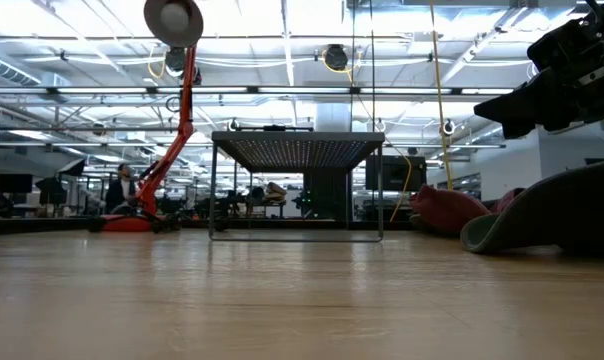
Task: Pick & Place hat
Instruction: Put the left red cap on the shelf
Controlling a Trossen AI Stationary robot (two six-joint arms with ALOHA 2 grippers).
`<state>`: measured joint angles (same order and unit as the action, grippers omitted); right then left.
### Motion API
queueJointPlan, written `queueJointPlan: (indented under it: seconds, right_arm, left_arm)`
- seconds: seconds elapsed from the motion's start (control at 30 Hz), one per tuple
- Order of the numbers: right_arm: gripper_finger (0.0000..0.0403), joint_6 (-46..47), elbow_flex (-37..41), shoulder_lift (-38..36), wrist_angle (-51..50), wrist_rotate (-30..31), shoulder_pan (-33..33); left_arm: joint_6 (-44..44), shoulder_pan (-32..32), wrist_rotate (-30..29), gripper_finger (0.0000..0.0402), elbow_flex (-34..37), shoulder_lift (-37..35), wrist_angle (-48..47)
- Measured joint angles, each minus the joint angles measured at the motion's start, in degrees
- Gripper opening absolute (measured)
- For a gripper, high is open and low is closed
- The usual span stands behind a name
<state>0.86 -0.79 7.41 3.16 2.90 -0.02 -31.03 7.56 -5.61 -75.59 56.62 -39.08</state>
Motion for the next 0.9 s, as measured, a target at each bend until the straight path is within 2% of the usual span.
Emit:
queueJointPlan:
  seconds: [0.4,0.67,0.9]
  right_arm:
    - [0.0009,-0.02,-0.01,0.01,0.0,0.02,0.01]
    - [0.0008,0.61,-0.01,0.01,1.28,-0.01,0.01]
    - [0.0009,9.01,0.01,-0.01,9.86,-0.01,0.01]
  left_arm:
    - [11.64,4.12,0.6,0.0007,0.0,1.38,18.82]
    - [15.41,5.02,0.81,0.0006,0.0,4.38,22.81]
    - [15.55,3.02,0.47,0.0006,0.02,7.11,24.91]
